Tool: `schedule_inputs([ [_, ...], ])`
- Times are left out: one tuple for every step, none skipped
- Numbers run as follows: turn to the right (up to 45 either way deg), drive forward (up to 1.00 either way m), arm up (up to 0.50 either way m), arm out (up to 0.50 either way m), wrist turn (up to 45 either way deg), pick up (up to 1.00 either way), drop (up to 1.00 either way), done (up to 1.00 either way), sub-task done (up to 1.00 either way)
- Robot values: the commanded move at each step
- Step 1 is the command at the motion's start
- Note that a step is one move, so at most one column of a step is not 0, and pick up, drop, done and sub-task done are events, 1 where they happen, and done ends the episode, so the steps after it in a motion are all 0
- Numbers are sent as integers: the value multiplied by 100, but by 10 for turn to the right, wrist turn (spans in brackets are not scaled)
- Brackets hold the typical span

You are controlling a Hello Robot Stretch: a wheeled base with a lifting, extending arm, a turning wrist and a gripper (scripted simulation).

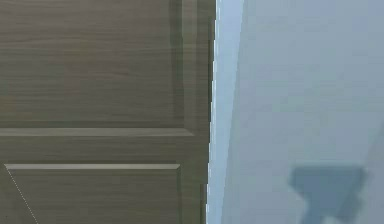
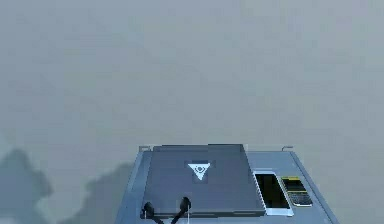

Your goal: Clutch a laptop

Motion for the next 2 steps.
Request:
schedule_inputs([
  [0,0,10,0,0,0,0,0,0],
  [0,0,0,0,0,0,0,100,0],
])
